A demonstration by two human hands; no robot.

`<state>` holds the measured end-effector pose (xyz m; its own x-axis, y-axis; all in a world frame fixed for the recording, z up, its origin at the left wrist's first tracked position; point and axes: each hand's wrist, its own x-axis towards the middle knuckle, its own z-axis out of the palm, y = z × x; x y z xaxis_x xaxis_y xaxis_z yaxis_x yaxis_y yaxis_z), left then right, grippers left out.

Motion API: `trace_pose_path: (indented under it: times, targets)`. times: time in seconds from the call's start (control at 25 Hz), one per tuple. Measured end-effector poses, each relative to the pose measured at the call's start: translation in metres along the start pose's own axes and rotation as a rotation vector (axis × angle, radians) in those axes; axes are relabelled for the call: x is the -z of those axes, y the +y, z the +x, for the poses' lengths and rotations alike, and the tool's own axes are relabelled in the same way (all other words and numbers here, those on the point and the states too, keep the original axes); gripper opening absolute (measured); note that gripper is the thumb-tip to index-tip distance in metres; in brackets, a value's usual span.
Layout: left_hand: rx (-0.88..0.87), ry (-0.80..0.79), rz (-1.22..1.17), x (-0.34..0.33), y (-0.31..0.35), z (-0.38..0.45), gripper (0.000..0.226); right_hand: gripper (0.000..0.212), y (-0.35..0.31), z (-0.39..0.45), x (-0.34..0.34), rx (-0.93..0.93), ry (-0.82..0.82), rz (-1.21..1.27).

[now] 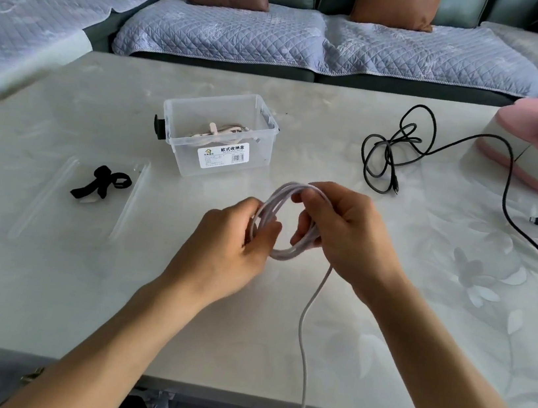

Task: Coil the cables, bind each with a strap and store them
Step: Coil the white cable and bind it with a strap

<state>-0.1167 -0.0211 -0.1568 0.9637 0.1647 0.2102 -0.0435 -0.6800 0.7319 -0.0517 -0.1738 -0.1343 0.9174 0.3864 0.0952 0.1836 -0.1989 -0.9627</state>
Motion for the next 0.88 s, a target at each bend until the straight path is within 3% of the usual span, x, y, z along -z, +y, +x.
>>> trace_pose_path:
  times: [0.08, 0.16, 0.28, 0.4, 0.56, 0.76, 0.88]
  targets:
    - [-0.051, 0.007, 0.03, -0.002, 0.001, -0.001, 0.006, 0.026, -0.002, 0.0, 0.001, 0.05, -0.093, -0.189]
    - [-0.064, 0.009, 0.007, -0.003, 0.003, -0.001, 0.008, 0.027, -0.001, 0.0, 0.0, 0.013, -0.127, -0.181]
    - [0.003, 0.076, -0.022, -0.004, 0.005, 0.003, 0.014, 0.025, 0.0, -0.001, 0.001, -0.165, -0.133, 0.146]
    - [0.124, 0.173, -0.038, -0.003, 0.005, 0.008, 0.018, 0.037, 0.0, -0.005, 0.0, -0.307, -0.237, 0.391]
    - [0.272, 0.327, -0.028, 0.002, 0.001, 0.012, 0.022, 0.035, 0.0, -0.008, 0.0, -0.344, -0.285, 0.231]
    - [0.339, 0.333, 0.022, 0.008, -0.004, 0.013, 0.022, 0.018, -0.005, -0.01, 0.004, -0.227, -0.465, -0.063]
    - [0.271, 0.288, 0.029, 0.007, -0.003, 0.01, 0.021, 0.019, -0.007, -0.007, 0.002, -0.132, -0.259, 0.004]
